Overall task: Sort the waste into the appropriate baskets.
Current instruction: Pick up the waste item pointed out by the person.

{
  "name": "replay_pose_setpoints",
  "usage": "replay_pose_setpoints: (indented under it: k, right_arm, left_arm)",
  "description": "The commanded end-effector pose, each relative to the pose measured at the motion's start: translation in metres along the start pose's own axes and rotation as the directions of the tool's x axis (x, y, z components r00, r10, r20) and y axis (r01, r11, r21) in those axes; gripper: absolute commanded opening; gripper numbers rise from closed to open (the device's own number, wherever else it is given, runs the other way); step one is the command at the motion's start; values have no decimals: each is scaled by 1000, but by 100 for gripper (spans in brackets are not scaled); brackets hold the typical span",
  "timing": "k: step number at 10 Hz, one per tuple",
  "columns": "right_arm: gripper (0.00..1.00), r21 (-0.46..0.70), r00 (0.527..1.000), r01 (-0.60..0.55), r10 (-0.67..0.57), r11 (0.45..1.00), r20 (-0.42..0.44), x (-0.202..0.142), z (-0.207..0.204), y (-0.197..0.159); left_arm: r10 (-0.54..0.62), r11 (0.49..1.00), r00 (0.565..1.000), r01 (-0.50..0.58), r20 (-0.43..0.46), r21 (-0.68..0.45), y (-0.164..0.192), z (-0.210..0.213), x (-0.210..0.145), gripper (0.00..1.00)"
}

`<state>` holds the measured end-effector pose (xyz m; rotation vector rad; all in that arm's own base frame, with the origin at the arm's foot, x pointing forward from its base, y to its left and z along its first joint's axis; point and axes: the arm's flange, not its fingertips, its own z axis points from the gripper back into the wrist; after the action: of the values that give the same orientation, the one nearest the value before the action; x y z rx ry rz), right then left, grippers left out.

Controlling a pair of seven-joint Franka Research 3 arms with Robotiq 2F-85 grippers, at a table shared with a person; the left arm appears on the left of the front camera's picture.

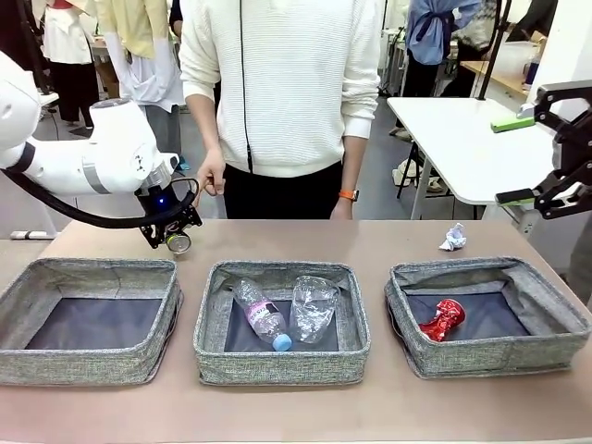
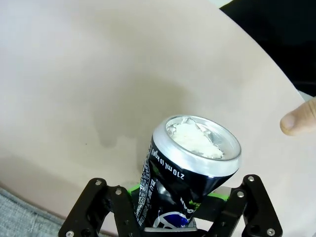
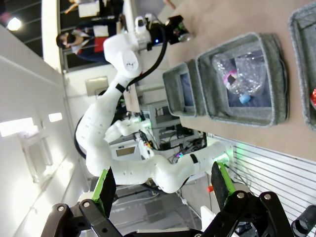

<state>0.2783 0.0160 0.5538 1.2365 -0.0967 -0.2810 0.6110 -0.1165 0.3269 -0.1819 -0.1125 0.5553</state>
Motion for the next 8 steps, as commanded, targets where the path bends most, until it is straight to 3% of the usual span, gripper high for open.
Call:
replay_pose_setpoints:
  k: [1, 4, 5, 7, 8]
  right_arm:
    - [100, 11, 1000, 9, -9, 1000, 4, -1, -1, 3]
    - [100, 11, 1000, 9, -9, 1000, 4, -1, -1, 3]
    - [100, 11, 1000, 9, -9, 1000, 4, -1, -1, 3]
    - [100, 11, 1000, 9, -9, 1000, 4, -1, -1, 3]
    - [100, 11, 1000, 9, -9, 1000, 4, -1, -1, 3]
  left_arm:
    - [-134, 991, 984, 133, -118, -13, 13, 53, -18, 0]
    - [-330, 941, 939, 318, -100, -118, 67, 199, -112, 0]
    - [-325, 945, 944, 321, -51, -68, 92, 226, -156, 0]
    - [-357, 934, 931, 356, 72, 17, 130, 234, -213, 0]
    - [-333, 943, 937, 331, 109, 39, 140, 232, -219, 0]
